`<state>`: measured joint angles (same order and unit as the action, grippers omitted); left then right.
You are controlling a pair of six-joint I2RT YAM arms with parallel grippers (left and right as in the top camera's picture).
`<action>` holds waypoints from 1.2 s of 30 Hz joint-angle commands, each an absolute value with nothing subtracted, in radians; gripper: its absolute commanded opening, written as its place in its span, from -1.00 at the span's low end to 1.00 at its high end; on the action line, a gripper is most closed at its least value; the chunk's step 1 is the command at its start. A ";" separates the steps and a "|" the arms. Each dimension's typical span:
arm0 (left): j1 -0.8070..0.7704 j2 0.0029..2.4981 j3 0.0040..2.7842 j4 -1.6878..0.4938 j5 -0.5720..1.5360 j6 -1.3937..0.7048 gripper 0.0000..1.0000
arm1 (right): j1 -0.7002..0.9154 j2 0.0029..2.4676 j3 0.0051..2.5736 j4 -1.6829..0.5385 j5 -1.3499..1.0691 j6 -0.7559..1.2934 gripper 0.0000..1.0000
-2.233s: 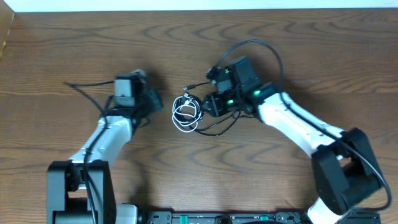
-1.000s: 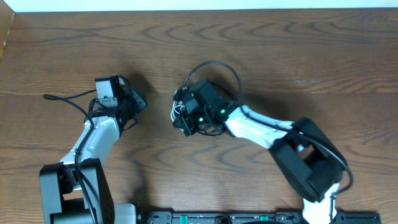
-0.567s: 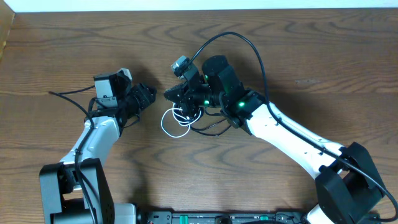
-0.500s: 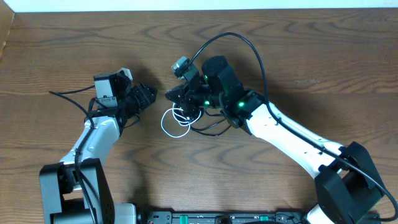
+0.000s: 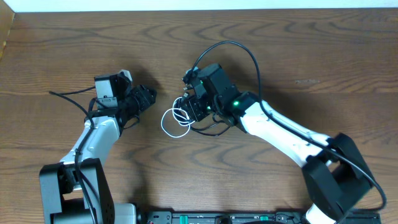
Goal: Untangle cables
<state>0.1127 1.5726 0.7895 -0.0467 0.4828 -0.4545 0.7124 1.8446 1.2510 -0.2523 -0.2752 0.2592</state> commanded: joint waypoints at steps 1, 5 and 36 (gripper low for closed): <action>0.089 1.558 0.803 -0.060 0.467 -0.391 0.13 | 0.704 1.904 1.258 -0.258 -0.192 0.317 0.08; 0.057 1.558 0.803 -0.122 0.462 -0.369 0.22 | 0.694 1.961 1.258 -0.262 -0.160 0.377 0.21; -0.137 1.649 0.795 -0.303 0.063 -0.337 0.07 | 0.688 2.099 1.258 -0.216 0.039 0.408 0.28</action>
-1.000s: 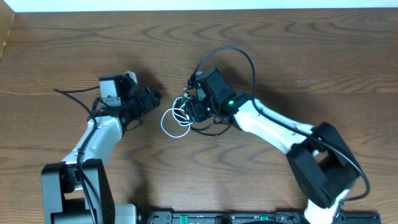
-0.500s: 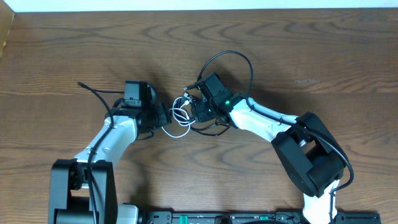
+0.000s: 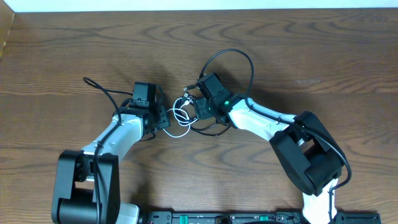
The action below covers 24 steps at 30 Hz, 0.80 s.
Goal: Untangle cables
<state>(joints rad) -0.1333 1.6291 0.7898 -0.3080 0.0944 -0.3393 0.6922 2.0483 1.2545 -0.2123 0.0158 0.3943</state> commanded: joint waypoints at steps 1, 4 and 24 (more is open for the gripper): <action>-0.137 1.650 0.794 -0.300 0.063 -0.337 0.07 | 0.688 2.101 1.258 -0.213 0.039 0.408 0.27; -0.137 1.651 0.789 -0.279 0.062 -0.337 0.07 | 0.689 2.101 1.258 -0.204 0.039 0.408 0.25; -0.136 1.647 0.799 -0.202 0.058 -0.307 -0.85 | 0.733 2.116 1.258 -0.148 0.039 0.334 0.39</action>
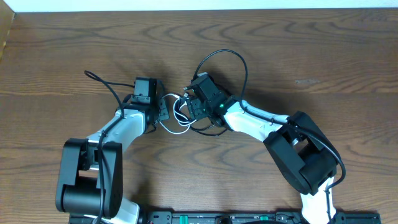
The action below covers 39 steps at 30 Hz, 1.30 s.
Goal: Untangle cables
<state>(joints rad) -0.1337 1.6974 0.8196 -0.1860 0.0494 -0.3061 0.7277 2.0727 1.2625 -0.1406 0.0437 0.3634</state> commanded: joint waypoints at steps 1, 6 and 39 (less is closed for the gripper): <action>-0.136 1.610 0.799 -0.203 0.058 -0.315 -0.85 | 0.733 2.122 1.258 -0.149 0.039 0.334 0.34; -0.136 1.438 0.799 -0.203 0.058 -0.319 -0.85 | 0.733 2.127 1.258 -0.148 0.039 0.313 0.13; 0.036 1.548 0.786 -0.134 0.471 -0.731 -0.85 | 0.719 1.934 1.259 -0.138 0.008 0.305 -0.98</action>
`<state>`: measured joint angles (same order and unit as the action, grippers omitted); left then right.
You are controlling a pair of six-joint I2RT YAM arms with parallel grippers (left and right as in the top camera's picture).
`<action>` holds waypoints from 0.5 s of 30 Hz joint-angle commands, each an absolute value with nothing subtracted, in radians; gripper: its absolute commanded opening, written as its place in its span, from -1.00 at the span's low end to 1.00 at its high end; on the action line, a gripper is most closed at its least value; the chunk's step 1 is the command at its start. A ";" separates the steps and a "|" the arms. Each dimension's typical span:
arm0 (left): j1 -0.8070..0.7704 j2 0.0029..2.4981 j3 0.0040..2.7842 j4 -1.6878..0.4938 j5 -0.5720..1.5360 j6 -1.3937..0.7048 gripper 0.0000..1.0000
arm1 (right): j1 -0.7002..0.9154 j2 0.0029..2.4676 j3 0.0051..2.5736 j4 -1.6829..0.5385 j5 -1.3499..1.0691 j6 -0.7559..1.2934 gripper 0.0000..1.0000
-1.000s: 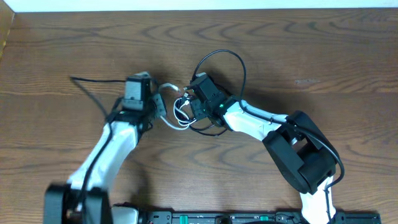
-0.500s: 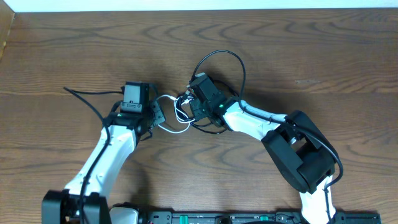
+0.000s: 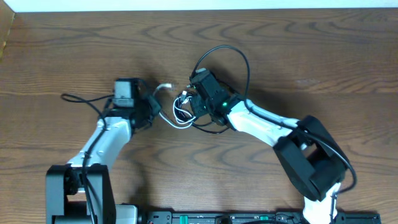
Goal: Untangle cables
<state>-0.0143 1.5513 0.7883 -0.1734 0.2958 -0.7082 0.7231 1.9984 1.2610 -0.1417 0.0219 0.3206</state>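
Note:
A thin white cable point(image 3: 170, 119) lies at mid-table; its plug end point(image 3: 165, 87) sticks up to the left of the knot. It coils into a small tangle point(image 3: 182, 107) with a black cable point(image 3: 208, 129) that curves out below. My left gripper point(image 3: 153, 107) sits at the left of the tangle, shut on the white cable. At the tangle's right side is my right gripper point(image 3: 190, 103), shut on the bundle there. The fingers of both are mostly hidden from above.
The wooden table point(image 3: 311, 56) extends all round. My right arm's own black wire point(image 3: 231, 51) arcs above its wrist. The left arm's wire point(image 3: 78, 99) trails to the left. A black rail point(image 3: 217, 218) runs along the front edge.
My left gripper has moved left, away from the tangle, with the white cable in it. The cable's plug end now stands free at the upper left. The right gripper stayed on the bundle.
First my left gripper was apart from the tangle while the right one held it. Then the left gripper was at the white loop, then closer against it. Now it is further left, with a stretch of white cable drawn out.

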 commanded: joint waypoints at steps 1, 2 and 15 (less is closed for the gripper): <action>0.049 1.549 0.786 -0.121 0.464 -0.731 -0.85 | 0.719 1.929 1.259 -0.138 0.006 0.306 -0.98; 0.059 1.549 0.786 -0.117 0.450 -0.724 -0.85 | 0.719 1.923 1.259 -0.138 0.003 0.306 -0.98; 0.060 1.550 0.785 -0.107 0.418 -0.459 -0.85 | 0.720 1.933 1.258 -0.150 -0.130 0.280 -0.33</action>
